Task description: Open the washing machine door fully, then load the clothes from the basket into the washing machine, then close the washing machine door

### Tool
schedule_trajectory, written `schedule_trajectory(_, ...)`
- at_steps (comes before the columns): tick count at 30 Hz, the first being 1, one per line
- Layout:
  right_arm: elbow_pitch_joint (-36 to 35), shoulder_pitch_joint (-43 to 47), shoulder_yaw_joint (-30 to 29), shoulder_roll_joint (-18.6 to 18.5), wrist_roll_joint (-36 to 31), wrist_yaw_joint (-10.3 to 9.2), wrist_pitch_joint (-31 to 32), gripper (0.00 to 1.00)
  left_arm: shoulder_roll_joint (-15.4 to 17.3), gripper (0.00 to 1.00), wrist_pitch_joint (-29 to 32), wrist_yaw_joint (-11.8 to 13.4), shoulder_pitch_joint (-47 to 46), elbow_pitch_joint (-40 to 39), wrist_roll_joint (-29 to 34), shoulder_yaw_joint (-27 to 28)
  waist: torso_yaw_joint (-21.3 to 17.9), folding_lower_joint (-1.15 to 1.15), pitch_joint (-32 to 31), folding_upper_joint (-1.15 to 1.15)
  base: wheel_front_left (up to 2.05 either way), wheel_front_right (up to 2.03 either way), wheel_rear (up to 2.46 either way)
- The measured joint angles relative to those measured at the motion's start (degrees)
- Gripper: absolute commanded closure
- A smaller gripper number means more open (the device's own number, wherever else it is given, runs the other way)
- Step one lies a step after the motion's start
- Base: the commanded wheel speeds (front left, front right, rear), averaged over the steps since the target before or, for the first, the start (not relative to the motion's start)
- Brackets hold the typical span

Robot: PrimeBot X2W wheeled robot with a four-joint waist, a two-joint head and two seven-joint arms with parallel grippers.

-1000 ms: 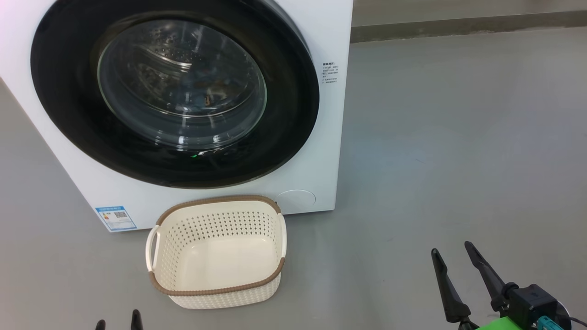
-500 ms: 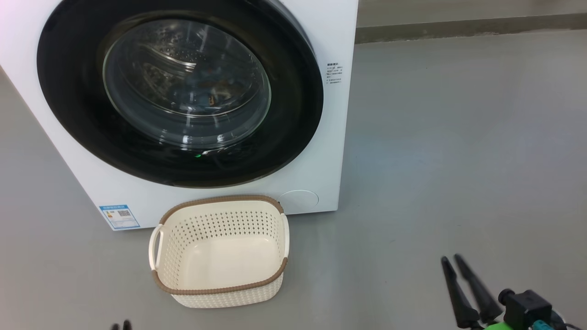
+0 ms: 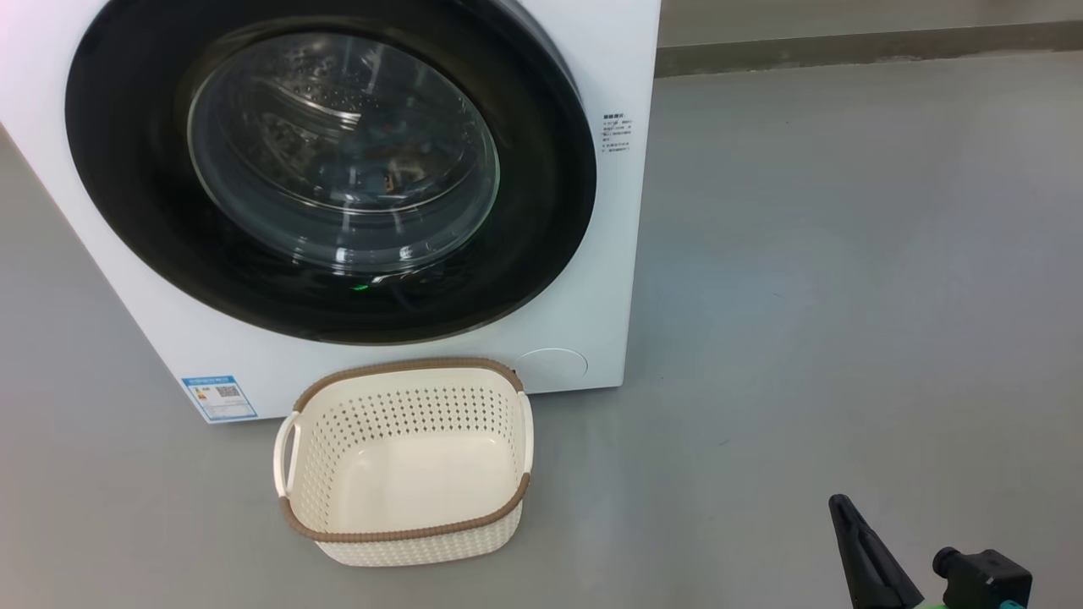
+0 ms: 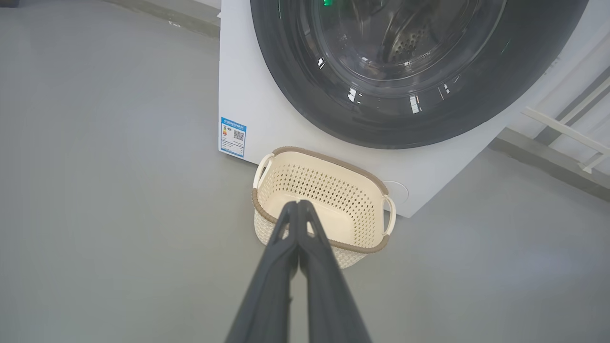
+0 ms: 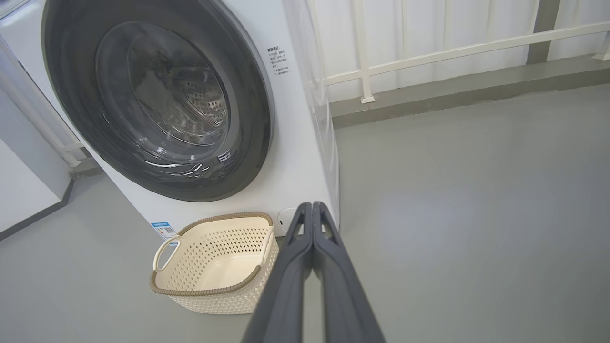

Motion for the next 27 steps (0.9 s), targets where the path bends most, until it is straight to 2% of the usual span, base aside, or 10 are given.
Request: schedule_trajectory(27, 1.0, -1.4, -1.5, 0.2, 17.0, 0.0, 4.1, 1.0, 0.2, 1.0, 4.4, -1.5, -2.9, 0.4, -15.4, 0.4, -0.1, -0.02, 0.6, 0.0, 0.0, 0.0, 0.0)
